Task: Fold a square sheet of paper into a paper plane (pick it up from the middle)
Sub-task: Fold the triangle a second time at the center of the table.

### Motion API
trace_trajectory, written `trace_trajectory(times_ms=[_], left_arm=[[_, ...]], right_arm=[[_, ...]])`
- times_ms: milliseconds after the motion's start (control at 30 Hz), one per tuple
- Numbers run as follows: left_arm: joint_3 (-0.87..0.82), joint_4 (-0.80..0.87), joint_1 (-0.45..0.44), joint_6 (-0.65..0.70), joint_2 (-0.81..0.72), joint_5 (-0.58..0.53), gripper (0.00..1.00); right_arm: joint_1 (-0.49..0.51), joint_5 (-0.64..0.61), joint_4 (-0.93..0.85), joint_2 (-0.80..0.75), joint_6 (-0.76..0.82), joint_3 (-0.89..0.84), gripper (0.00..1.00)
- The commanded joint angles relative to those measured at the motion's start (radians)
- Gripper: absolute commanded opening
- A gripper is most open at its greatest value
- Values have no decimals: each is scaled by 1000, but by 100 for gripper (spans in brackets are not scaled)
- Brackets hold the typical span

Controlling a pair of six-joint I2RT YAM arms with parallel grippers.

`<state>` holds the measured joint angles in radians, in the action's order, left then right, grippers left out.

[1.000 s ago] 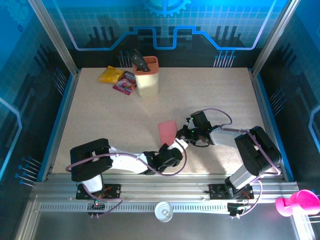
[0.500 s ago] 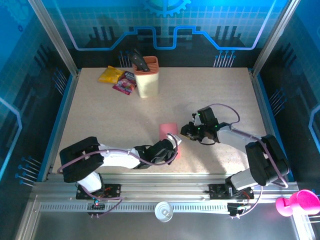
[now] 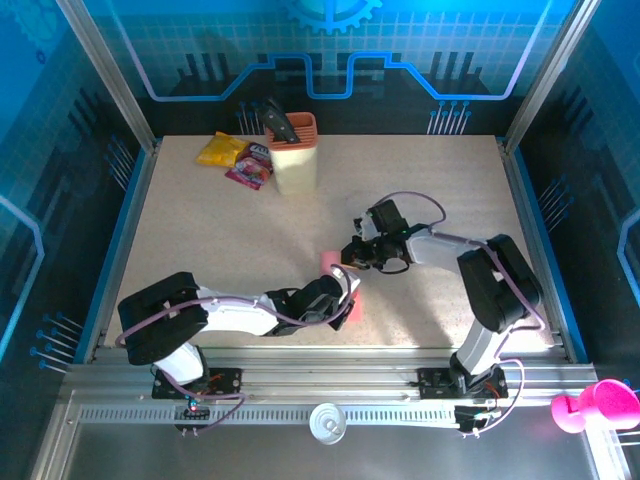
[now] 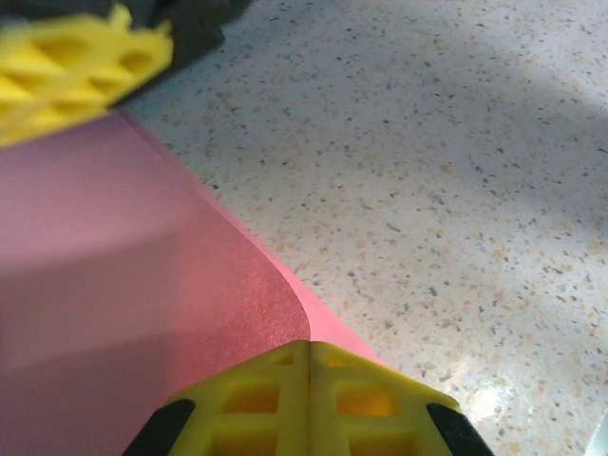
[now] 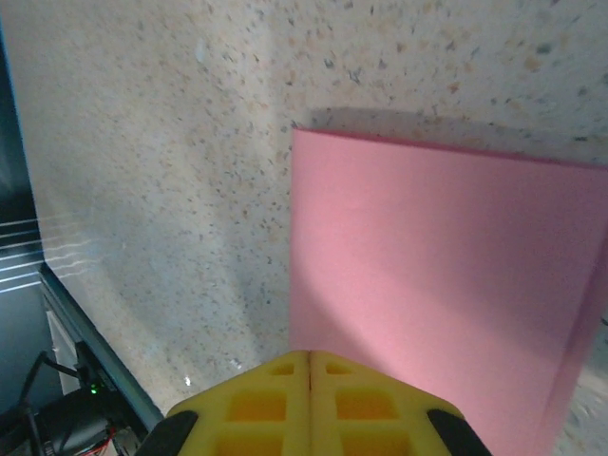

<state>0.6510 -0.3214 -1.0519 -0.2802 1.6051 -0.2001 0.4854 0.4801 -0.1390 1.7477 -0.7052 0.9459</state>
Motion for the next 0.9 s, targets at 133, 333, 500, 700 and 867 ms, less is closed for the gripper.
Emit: trace_trajectory(times_ms=[133,333,500,700,867], left_arm=[[-33,-24,35,-19,-43,51,0],[-52,-27,70,-19,-60,69,0],[-53,-12,97,5,-60,69,0],[-63,-11,133,28,-48,66,0],[-68,-21,157,41,-30,63,0]], right_arm=[[18,-9,13,112,13,23,0],[13,-44,10,144,27,-7,0],[9,-60,12,151,29,-25,0],[8,-70,15,164,27,-30,0],[7,-73,16,173,27,-32,0]])
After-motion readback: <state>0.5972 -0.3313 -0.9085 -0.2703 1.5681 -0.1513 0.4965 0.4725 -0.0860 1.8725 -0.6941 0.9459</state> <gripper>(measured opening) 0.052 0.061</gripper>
